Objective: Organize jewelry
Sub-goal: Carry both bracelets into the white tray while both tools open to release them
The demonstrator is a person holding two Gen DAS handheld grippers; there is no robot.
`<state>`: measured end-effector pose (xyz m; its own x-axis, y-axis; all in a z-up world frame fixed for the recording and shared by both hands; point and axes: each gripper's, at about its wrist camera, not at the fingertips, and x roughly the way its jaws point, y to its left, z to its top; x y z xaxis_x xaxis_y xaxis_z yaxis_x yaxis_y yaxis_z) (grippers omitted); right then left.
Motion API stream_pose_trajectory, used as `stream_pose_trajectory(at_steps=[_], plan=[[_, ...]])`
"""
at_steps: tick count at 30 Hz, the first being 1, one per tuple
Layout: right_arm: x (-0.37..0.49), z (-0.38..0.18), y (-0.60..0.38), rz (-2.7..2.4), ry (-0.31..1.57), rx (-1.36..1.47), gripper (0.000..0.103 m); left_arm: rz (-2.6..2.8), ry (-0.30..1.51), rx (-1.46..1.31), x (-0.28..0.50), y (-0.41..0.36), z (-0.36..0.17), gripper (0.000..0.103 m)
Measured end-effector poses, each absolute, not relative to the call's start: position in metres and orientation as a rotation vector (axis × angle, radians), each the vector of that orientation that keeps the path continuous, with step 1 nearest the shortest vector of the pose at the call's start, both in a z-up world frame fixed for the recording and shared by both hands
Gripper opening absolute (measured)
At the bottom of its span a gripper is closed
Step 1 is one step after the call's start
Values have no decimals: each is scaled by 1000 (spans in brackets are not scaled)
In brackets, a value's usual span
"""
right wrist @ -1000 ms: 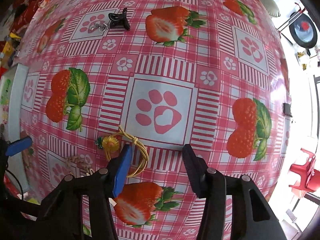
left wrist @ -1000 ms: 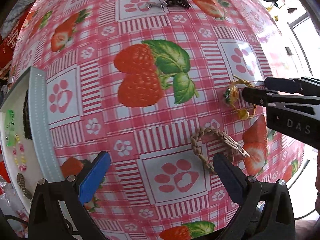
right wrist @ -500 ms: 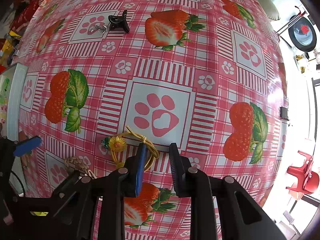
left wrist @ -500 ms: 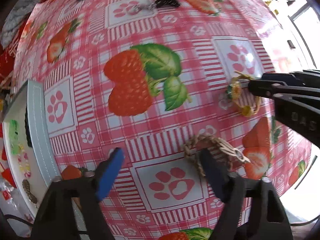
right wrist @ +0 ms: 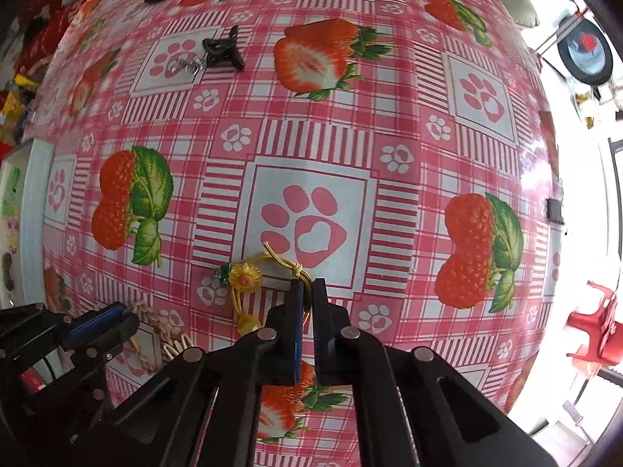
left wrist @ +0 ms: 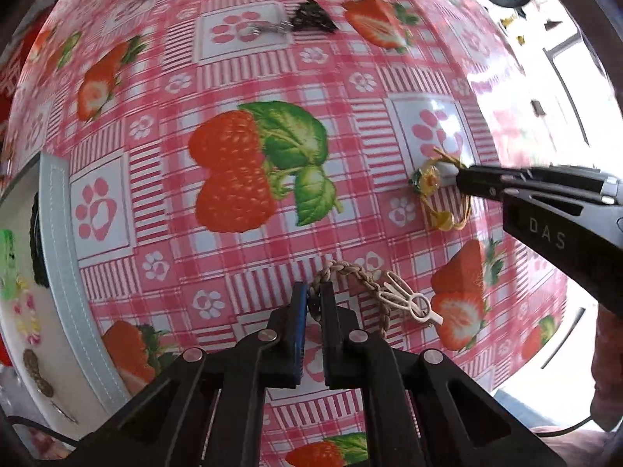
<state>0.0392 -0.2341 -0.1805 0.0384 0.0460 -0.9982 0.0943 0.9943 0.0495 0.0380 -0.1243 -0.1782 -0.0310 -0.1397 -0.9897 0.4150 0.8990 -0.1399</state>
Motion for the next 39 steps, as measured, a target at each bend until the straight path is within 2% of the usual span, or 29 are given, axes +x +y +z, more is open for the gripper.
stream_pose_trajectory(at_steps=[8,19,39], plan=[[38,-161,-247,-21,1516,230,4,-465,1499,190,41,-104,-150,13],[43,-129,-247,-9,1486,242,4,-436,1438,140,39,-50,-118,13],[50,-78,-163,139,1401,168,4,-298,1316,15,20,46,-68,13]])
